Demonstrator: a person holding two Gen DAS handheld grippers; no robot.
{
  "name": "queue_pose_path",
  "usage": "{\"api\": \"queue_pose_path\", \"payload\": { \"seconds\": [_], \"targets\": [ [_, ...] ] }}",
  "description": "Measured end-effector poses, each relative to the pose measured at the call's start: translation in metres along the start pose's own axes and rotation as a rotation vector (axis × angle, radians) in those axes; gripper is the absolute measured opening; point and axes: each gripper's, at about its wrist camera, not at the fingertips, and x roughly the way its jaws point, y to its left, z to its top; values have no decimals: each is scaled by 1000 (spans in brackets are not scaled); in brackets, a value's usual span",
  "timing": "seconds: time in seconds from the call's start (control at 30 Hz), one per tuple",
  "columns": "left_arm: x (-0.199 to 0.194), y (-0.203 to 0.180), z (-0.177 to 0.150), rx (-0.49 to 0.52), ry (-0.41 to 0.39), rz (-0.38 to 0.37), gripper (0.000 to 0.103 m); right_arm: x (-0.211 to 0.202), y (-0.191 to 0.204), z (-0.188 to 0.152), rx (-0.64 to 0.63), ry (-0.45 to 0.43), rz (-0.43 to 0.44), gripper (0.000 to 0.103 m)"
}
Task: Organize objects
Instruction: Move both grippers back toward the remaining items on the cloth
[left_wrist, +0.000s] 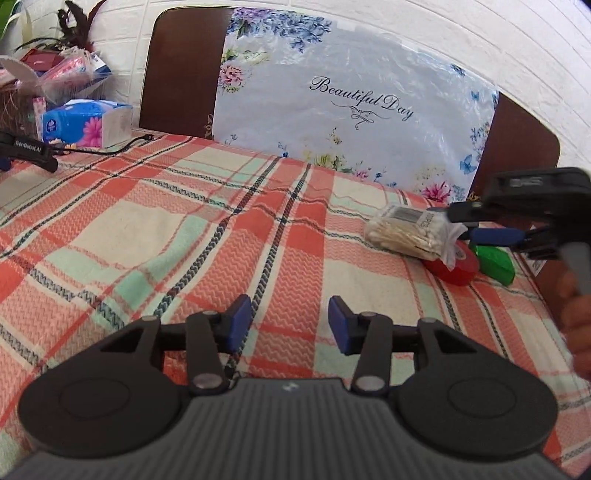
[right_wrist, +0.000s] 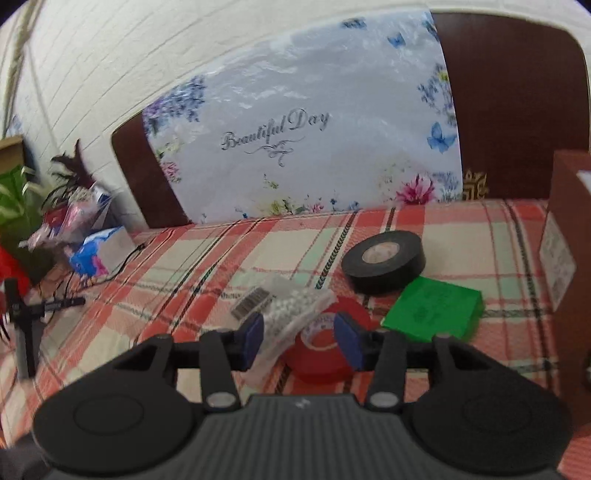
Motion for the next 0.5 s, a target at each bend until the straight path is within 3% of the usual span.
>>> {"api": "queue_pose_path", "payload": {
  "seconds": [0.03,0.1,0.2,0.4,0.5],
  "targets": [
    [1,3,0,-11,-1,-7,48,10,0,2,12,8,-6,50],
    [2,5,0,-22,-3,-18,48,21,4,2,16,30,18,20],
    [2,8,1,-43,-7,-31,48,7,14,-5,-2,23,31,6],
    [3,11,2,-57,-8,-42,48,-69,-2,-39,30,41,125,4],
    [3,11,2,-52,-3,-48,53,-117,-25,-64,67,47,100,4]
  ]
}}
